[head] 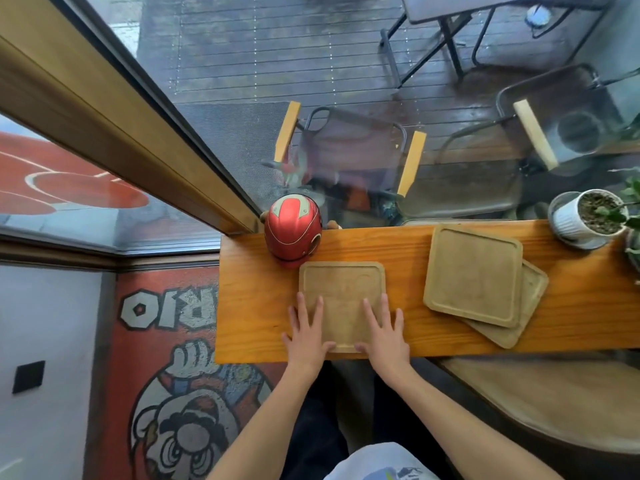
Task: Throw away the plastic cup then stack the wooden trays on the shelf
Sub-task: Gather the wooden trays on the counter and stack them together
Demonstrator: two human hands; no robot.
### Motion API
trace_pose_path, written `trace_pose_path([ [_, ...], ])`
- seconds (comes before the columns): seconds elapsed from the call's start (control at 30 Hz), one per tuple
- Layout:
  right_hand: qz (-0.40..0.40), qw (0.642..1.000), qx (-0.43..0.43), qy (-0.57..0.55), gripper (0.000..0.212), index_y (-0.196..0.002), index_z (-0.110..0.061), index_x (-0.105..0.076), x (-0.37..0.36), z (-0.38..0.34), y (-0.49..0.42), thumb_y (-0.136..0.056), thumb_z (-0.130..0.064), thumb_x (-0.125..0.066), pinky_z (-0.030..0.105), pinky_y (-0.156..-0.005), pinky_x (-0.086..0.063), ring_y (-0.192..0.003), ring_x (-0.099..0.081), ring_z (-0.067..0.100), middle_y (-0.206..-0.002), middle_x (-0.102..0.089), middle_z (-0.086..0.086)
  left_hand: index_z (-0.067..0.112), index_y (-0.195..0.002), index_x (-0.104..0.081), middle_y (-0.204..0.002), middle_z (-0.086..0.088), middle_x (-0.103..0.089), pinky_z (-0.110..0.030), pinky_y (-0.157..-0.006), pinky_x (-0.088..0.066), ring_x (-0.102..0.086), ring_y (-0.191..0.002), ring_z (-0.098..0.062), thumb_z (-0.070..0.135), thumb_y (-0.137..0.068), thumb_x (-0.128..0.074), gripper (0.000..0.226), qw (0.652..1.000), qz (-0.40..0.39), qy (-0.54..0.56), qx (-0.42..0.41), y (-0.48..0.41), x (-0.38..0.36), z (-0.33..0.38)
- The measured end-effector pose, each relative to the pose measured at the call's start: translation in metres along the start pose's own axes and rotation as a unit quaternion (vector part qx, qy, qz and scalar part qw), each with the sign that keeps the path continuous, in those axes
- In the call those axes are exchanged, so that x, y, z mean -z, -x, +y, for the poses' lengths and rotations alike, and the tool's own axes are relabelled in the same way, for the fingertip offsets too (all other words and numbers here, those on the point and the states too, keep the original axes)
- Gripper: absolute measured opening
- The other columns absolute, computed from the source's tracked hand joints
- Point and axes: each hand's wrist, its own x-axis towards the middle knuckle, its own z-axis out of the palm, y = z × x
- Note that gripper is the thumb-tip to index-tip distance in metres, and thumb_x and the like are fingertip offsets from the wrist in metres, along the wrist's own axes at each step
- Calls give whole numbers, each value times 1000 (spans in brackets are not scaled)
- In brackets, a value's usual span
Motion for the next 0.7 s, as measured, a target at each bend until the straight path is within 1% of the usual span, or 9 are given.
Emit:
trace_pose_path([
  [0.23,4,1000,12,19,104,-150,-47,18,-4,1,-9,-89,-45,-66,50,-96,-53,-149,8,40,-160,33,-7,32,-153,20,-151,-8,44,-65,-112,-25,20,-148,-34,45,-89,-65,107,1000,1,-8,12,1,-1,1],
  [0.33,8,999,25,22,104,-151,-47,16,-3,4,-9,-88,-48,-66,49,-96,-53,-149,6,40,-160,31,-7,29,-152,23,-150,-11,46,-66,-112,-25,20,-147,-37,44,-90,-64,108,1000,-7,-20,19,1,1,3],
  [0.4,3,999,34,25,101,-152,-46,13,4,6,-7,-88,-49,-65,48,-95,-53,-148,4,40,-161,29,-8,23,-153,23,-151,-18,42,-66,-110,-29,15,-147,-43,44,-91,-62,107,997,-20,-61,30,0,4,13],
  [0.47,5,999,50,13,91,-154,-44,3,17,10,-6,-91,-47,-62,47,-97,-51,-147,-6,38,-164,18,-8,12,-155,14,-157,-27,23,-66,-108,-31,-1,-147,-48,41,-94,-58,98,989,-23,-134,58,-2,9,30],
  [0.5,9,998,58,-7,80,-155,-41,-7,28,16,-7,-94,-45,-59,47,-97,-50,-145,-18,35,-166,5,-7,6,-156,2,-160,-29,5,-65,-108,-30,-11,-146,-49,38,-96,-55,88,983,-11,-169,70,-2,14,43],
  [0.53,15,997,60,-46,68,-154,-38,-21,39,25,-9,-96,-44,-55,45,-97,-49,-140,-33,31,-164,-17,-4,3,-154,-16,-158,-28,-17,-63,-107,-30,-23,-143,-47,33,-97,-52,74,978,9,-199,69,-3,21,57],
  [0.6,68,982,35,-175,42,-138,-30,-53,66,50,-13,-98,-43,-51,39,-89,-52,-118,-59,23,-133,-61,-2,7,-135,-48,-137,-18,-52,-52,-101,-38,-46,-128,-37,24,-97,-47,41,971,61,-233,10,-7,31,86],
  [0.67,164,944,-27,-285,26,-113,-25,-69,94,95,-17,-99,-38,-51,36,-79,-54,-99,-67,21,-105,-73,-3,15,-112,-57,-115,-7,-62,-39,-90,-42,-56,-110,-27,15,-97,-42,21,975,100,-188,-70,-15,36,124],
  [0.7,205,924,-62,-316,23,-108,-23,-71,104,115,-19,-99,-34,-52,36,-79,-55,-96,-68,21,-101,-73,-3,16,-104,-57,-109,-5,-63,-36,-84,-43,-57,-104,-26,13,-97,-41,17,980,112,-138,-90,-20,38,138],
])
